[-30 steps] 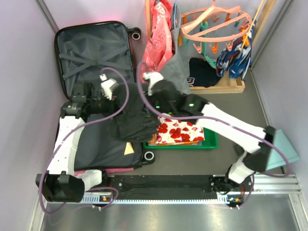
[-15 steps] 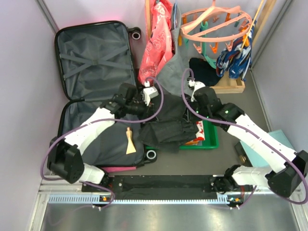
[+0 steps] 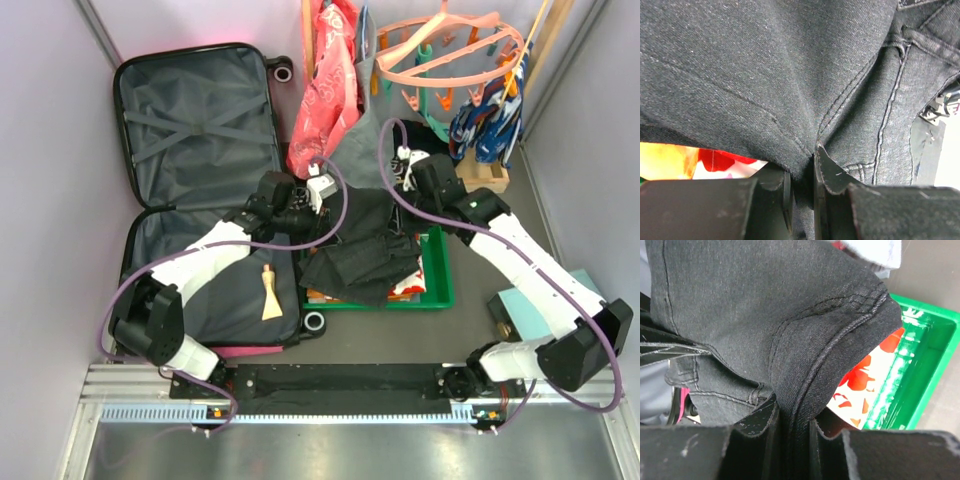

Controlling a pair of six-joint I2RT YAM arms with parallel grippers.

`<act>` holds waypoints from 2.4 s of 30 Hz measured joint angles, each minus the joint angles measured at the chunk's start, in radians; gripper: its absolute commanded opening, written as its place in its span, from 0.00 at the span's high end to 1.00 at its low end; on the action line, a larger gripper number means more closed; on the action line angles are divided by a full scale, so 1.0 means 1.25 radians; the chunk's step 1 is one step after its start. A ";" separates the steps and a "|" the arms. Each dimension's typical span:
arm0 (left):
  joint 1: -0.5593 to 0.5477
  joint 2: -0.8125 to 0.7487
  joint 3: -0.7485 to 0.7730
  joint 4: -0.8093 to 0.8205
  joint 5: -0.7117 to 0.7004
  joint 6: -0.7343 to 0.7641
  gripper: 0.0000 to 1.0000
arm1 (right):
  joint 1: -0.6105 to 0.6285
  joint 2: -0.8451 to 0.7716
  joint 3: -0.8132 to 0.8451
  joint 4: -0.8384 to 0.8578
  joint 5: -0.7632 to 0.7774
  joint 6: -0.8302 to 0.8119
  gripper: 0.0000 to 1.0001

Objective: Open, take out, and arrange the luggage

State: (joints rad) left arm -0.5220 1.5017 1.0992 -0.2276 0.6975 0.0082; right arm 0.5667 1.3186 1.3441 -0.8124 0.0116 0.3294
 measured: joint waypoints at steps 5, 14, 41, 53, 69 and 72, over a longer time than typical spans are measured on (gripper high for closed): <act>-0.003 0.005 0.000 0.019 -0.018 0.001 0.43 | -0.027 0.031 0.026 -0.007 -0.040 -0.013 0.89; 0.023 0.052 0.026 -0.138 -0.120 0.081 0.22 | -0.046 0.120 -0.080 0.057 -0.051 0.022 0.59; 0.049 0.042 -0.013 -0.337 -0.032 0.244 1.00 | -0.074 0.038 -0.251 0.069 -0.107 0.121 1.00; 0.049 0.049 -0.013 -0.330 -0.005 0.237 1.00 | -0.042 0.014 -0.195 0.144 -0.265 0.199 1.00; 0.046 0.054 -0.013 -0.330 0.002 0.233 0.95 | -0.006 0.002 -0.363 0.331 -0.182 0.317 0.96; 0.045 0.054 -0.013 -0.332 -0.002 0.241 0.74 | -0.002 -0.015 -0.363 0.294 -0.128 0.306 0.83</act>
State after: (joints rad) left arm -0.4656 1.5692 1.0836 -0.6430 0.6952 0.3092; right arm 0.5640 1.2999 0.8898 -0.4446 -0.1490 0.7124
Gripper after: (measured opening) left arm 0.077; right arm 0.102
